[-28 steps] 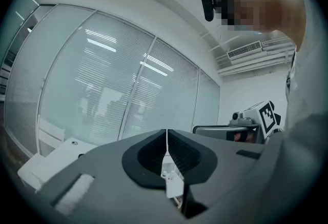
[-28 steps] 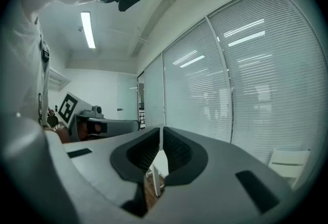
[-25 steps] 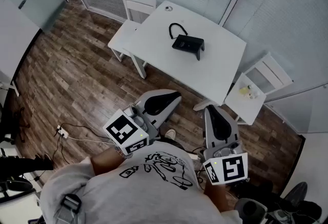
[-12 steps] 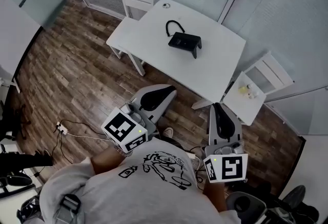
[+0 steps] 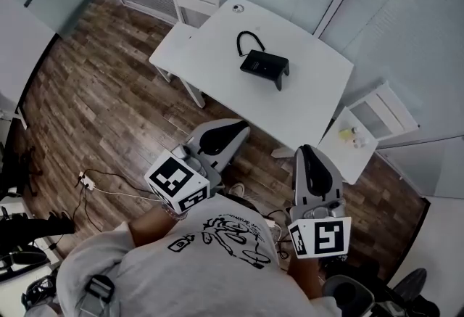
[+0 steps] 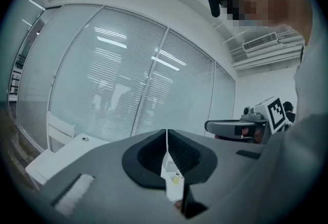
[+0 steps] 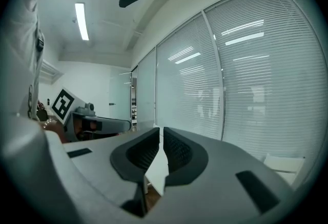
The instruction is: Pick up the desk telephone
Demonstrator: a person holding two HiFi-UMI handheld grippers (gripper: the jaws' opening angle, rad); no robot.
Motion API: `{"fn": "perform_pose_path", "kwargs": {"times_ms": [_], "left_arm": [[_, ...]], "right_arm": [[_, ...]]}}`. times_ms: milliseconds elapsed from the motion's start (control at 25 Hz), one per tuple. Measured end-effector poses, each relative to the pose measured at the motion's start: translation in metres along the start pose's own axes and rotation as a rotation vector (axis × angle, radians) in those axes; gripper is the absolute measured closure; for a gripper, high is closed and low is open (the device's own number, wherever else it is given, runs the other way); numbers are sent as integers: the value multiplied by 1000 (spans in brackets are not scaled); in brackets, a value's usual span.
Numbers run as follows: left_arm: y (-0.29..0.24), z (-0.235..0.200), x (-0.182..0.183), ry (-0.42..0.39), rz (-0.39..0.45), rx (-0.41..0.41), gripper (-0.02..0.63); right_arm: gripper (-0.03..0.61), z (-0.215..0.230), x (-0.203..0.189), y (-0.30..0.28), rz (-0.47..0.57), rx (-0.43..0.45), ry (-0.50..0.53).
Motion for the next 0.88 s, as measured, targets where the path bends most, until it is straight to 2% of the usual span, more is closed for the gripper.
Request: {"fn": "perform_pose_path", "kwargs": {"times_ms": [520, 720, 880], "left_arm": [[-20, -149, 69, 25, 19, -8, 601], [-24, -193, 76, 51, 6, -25, 601], [-37, -205, 70, 79, -26, -55, 601]], "right_arm": [[558, -22, 38, -164, -12, 34, 36], [558, -34, 37, -200, -47, 16, 28], [558, -30, 26, -211, -84, -9, 3]]}}
Point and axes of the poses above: the fingertips, and each gripper's own axes: y backward along the fingers, z to its right, x out of its top, the point moved 3 cm from there along y, backward along the fingers, and after that the axes turned 8 degrees about y, right-handed, at the moved point
